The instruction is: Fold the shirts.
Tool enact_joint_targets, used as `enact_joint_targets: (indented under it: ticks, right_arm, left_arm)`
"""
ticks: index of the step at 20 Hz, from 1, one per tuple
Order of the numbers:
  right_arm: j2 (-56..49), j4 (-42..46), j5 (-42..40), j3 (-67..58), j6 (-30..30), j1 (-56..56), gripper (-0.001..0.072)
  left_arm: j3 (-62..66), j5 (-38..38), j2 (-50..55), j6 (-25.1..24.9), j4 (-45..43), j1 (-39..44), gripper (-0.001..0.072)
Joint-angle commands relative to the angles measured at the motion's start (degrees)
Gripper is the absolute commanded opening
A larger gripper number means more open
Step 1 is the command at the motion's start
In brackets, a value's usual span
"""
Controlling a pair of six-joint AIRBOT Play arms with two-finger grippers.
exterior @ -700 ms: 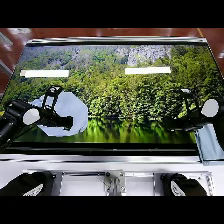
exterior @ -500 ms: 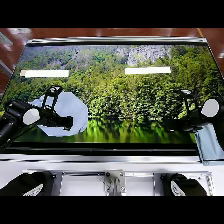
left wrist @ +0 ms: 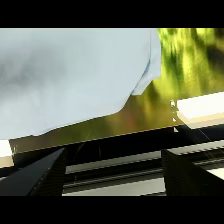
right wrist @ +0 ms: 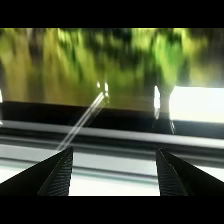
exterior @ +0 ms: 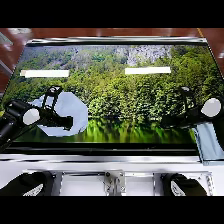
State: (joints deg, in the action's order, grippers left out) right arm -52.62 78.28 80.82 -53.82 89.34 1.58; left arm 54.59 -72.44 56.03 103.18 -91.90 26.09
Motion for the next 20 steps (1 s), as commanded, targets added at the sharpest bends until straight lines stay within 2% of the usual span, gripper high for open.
enact_joint_targets:
  ticks: [1,6,9,11,12,14,17,20]
  right_arm:
    - [0.04,-6.64,-3.67,0.02,0.04,0.02,0.0635]
    - [0.07,-19.69,3.52,0.04,0.04,0.07,0.0635]
    - [0.07,-19.8,5.11,0.04,0.2,0.07,0.0635]
    - [0.04,-19.47,3.98,0.04,0.66,0.07,0.0635]
    - [0.04,-19.37,3.06,0.04,1.36,0.07,0.0635]
    - [0.04,-19.3,1.33,0.04,2.12,0.07,0.0635]
    - [0.04,-19.26,-0.35,0.04,2.14,0.07,0.0635]
    - [0.04,-19.28,-1.27,0.04,2.14,0.07,0.0635]
  left_arm:
    - [-0.02,0.0,0.04,0.0,-0.02,0.02,0.0706]
    - [-0.13,7.26,1.33,0.46,0.0,0.0,0.0707]
    - [-0.26,7.54,2.43,0.63,0.22,0.0,0.0705]
    - [-0.22,9.29,3.65,0.68,-6.64,-0.66,0.0706]
    - [-0.2,10.19,4.31,1.66,-9.88,-2.27,0.0707]
    - [1.25,11.43,6.78,4.72,-10.25,-8.59,0.0719]
    - [6.08,11.87,14.71,4.02,-9.03,-18.36,0.072]
    - [10.86,11.85,24.28,4.04,-7.21,-24.72,0.072]
